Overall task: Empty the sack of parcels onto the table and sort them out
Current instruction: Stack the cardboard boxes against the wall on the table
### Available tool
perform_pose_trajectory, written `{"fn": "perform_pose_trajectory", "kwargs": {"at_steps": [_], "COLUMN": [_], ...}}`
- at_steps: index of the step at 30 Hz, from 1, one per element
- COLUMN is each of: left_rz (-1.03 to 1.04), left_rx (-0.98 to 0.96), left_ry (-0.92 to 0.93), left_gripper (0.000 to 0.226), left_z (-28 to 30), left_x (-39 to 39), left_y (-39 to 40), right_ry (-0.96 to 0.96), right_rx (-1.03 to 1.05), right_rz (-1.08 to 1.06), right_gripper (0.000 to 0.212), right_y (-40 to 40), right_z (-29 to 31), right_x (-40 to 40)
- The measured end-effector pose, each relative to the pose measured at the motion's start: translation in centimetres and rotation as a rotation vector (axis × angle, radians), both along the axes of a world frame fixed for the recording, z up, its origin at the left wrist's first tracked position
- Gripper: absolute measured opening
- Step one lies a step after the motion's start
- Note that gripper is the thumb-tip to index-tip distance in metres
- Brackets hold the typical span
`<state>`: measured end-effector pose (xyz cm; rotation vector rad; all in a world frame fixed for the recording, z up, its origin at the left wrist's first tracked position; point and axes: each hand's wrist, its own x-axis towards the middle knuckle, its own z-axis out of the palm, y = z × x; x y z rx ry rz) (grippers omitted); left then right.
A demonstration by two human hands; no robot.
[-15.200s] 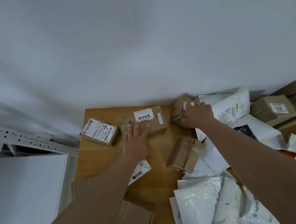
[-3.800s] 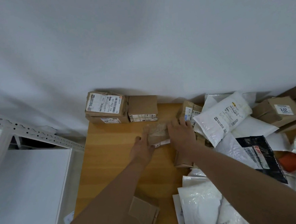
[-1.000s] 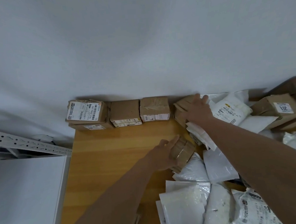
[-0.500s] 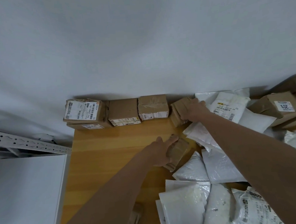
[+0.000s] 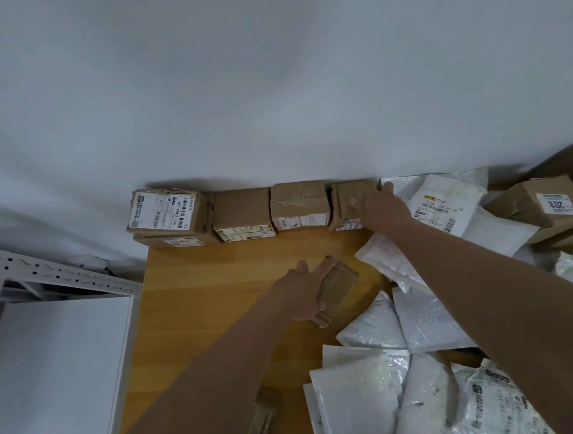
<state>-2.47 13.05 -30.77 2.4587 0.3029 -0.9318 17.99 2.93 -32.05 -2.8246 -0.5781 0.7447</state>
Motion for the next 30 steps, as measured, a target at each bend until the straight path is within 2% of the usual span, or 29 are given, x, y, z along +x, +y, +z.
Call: {"fn": "perform_pose_trajectory", "kwargs": {"at_steps": [3,5,9,12,15,21,24,30], "left_rz": [-0.012,0.02,0.153,0.237,0.31,0.504,0.618,0.796], "left_rx": [0.067,0.109,0.143,0.174,0.177,0.204,0.125,-0.074], "left_ry": [0.015,0.025,-0.008,-0.043,-0.063,-0.047,0.007,-0.007], "left_gripper": [0.088,0.088,0.095,0.097,0.094,0.093,0.095,0.097], "left_z": [0.0,0.0,-0.2,-0.7,-0.9,-1.5,-1.8,-1.7], "left_x": [0.0,-0.1,-0.3,-0.7,-1.2,-3.7,-5.0,-6.8], "left_y": [0.0,-0.2,-1.0,-2.0,-2.6,-0.9,0.6,1.7], "right_ry": [-0.231,-0.3,-0.173,-0.023,0.031,0.076,0.128,0.189], "right_rx": [-0.031,-0.065,-0.03,0.031,0.031,0.191,0.287,0.267], "right_rz": [0.046,-0.06,-0.555,-0.733,-0.747,-0.837,-0.895,-0.868], "right_gripper": [0.049,0.046,0.082,0.103,0.112,0.112,0.113,0.115], "right_y": [-1.0,-2.5,-6.3,-8.1,-9.1,-8.6,-8.3,-7.5], "right_z": [1.6,2.2,3.2,2.8,2.2,2.4,2.8,2.8], "right_x": [0.1,0.6,0.2,-0.7,-1.1,-1.5,-2.3,-5.4]}}
